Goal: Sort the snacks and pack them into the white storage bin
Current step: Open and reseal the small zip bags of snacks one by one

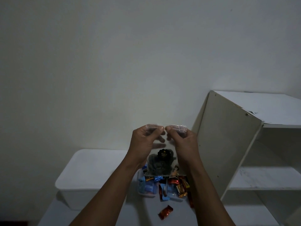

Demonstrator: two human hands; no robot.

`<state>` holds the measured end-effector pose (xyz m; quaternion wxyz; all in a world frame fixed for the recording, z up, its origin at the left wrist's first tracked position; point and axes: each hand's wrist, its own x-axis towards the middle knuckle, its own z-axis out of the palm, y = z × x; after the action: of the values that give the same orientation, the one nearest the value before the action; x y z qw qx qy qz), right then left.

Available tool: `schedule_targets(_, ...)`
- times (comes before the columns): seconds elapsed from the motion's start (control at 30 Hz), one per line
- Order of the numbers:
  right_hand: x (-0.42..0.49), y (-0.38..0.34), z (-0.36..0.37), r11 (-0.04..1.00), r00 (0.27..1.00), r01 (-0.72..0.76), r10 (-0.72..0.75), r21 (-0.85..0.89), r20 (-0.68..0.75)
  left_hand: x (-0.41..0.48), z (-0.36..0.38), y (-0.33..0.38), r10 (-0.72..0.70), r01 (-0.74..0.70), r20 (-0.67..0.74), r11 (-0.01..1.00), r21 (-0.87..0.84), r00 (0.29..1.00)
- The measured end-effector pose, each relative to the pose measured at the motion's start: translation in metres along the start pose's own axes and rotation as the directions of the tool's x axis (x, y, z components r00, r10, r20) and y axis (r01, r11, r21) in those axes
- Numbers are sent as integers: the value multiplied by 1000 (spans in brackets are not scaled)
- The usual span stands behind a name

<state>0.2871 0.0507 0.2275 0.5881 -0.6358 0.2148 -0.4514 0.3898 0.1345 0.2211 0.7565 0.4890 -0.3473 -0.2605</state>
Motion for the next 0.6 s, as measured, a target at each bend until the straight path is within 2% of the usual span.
schedule_targets(0.23,0,0,1,999,999,-38,39,16,-12,0,-3,2,-16,13,-31,994,-104,999)
schedule_targets(0.37,1,0,-1,998,998,-54,55,13,-34,0,-2,2,-19,-3,-101,977,-211,995)
schedule_targets(0.6,0,-2,1,997,999,-35,36,68,-15,4,1,2,20,-44,-136,983,-180,991)
